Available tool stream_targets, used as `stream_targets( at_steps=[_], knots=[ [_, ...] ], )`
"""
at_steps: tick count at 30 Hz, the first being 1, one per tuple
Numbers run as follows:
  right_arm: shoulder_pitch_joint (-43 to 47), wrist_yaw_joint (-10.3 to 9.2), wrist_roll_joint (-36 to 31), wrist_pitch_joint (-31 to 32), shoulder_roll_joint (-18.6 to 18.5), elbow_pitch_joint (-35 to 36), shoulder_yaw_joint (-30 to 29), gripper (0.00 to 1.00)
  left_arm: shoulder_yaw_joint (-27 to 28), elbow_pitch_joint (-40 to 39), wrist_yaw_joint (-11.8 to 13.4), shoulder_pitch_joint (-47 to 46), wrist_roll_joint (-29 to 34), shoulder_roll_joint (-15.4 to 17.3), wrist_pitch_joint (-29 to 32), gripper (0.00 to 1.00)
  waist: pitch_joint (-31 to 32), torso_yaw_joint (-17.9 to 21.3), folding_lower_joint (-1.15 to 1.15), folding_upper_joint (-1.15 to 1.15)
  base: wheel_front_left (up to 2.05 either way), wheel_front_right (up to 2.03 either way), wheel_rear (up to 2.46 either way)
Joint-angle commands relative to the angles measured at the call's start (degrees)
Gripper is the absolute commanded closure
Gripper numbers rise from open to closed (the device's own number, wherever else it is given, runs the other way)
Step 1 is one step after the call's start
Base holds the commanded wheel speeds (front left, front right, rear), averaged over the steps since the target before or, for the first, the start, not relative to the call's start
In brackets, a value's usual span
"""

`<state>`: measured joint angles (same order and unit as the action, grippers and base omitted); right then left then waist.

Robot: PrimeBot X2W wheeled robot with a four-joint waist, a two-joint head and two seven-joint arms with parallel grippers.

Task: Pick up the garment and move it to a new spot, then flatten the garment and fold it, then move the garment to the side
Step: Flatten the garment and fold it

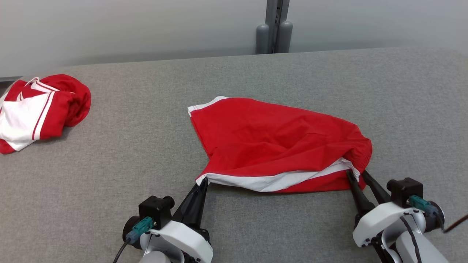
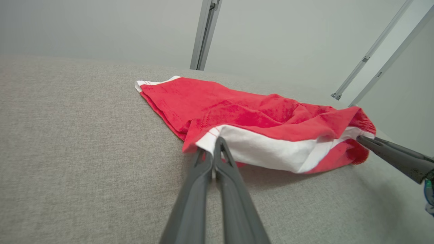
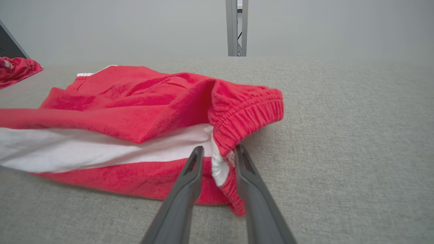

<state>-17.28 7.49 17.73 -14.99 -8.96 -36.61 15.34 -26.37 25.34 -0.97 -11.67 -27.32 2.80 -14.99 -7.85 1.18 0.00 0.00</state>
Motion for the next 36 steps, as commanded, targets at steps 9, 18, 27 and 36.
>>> stream_targets(
  at_steps=[9,18,27,36],
  knots=[
    [-3.39,0.01,0.26,-0.30,-1.44,-2.14,0.98,0.89,0.88,-1.13,0.12,-0.94,-0.30,0.22,-0.28,1.00,-0.31,-1.32,0.00,0.00,0.00,0.00,0.00],
    [-0.80,0.01,5.76,0.79,-4.53,4.16,3.37,1.00,5.80,-8.39,-0.49,-0.69,-1.77,0.22,-0.27,1.00,0.95,-0.49,0.00,0.00,0.00,0.00,0.00],
    [2.27,0.01,16.69,7.29,-12.02,23.05,4.49,1.00,11.11,-17.40,-2.04,-1.39,-3.69,0.45,-0.28,1.00,3.02,1.14,0.00,0.00,0.00,0.00,0.00],
    [2.28,0.01,22.74,16.17,-17.06,43.78,-0.96,1.00,13.14,-28.85,-2.93,-7.26,-5.95,4.88,6.16,1.00,3.75,1.30,0.00,0.00,0.00,0.00,0.00]
  ],
)
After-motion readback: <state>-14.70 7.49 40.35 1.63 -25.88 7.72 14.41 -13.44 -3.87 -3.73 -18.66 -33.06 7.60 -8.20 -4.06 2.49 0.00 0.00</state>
